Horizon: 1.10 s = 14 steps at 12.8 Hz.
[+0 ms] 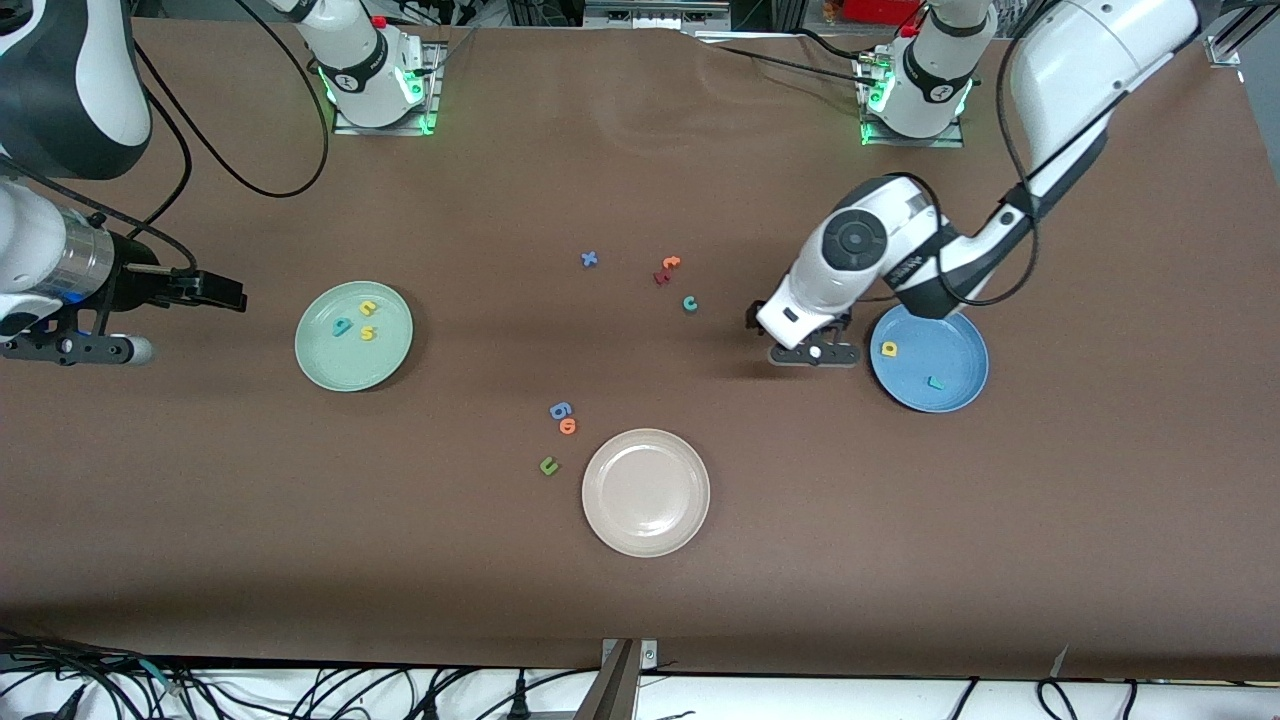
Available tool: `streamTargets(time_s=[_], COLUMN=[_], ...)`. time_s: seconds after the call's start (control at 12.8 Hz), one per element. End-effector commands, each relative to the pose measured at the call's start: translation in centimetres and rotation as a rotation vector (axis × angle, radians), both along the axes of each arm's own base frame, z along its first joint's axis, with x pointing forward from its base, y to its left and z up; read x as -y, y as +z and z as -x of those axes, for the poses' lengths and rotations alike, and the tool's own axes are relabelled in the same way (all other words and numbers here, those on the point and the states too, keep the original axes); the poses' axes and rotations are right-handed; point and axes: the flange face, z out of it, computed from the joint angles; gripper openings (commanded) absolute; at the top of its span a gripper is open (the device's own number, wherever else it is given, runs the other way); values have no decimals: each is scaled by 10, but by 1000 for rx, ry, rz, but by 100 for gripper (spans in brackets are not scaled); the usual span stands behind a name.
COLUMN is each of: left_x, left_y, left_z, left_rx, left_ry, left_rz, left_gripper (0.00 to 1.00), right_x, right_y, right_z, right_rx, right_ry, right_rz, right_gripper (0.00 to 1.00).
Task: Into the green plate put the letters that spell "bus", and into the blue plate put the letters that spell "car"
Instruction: 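Reach the left gripper to the teal c and grasp it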
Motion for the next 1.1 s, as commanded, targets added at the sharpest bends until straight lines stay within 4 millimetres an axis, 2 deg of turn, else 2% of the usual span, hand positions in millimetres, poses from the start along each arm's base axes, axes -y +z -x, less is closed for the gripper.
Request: streamTargets(time_s=[0.0, 0.31, 0.55, 0.7, 1.02], left_x=[31, 76, 105, 115, 118], left_y=[-4, -12, -29, -39, -46], left_z=[14, 36, 47, 55, 59], left_rx=[-19, -10, 7, 16, 7], left_ry=[119, 180, 202, 201, 201], left_rz=[36, 50, 30, 39, 40], left_gripper=[98, 98, 97, 97, 90], right_x=[3, 2, 3, 3, 4], right_y=[8, 8, 9, 8, 11], right_z=[8, 6, 4, 4, 4], right_rx=[27, 38, 51, 50, 45], right_ry=[13, 13, 10, 11, -8], right_rz=[9, 5, 5, 5, 6], right_gripper=[99, 99, 99, 99, 100])
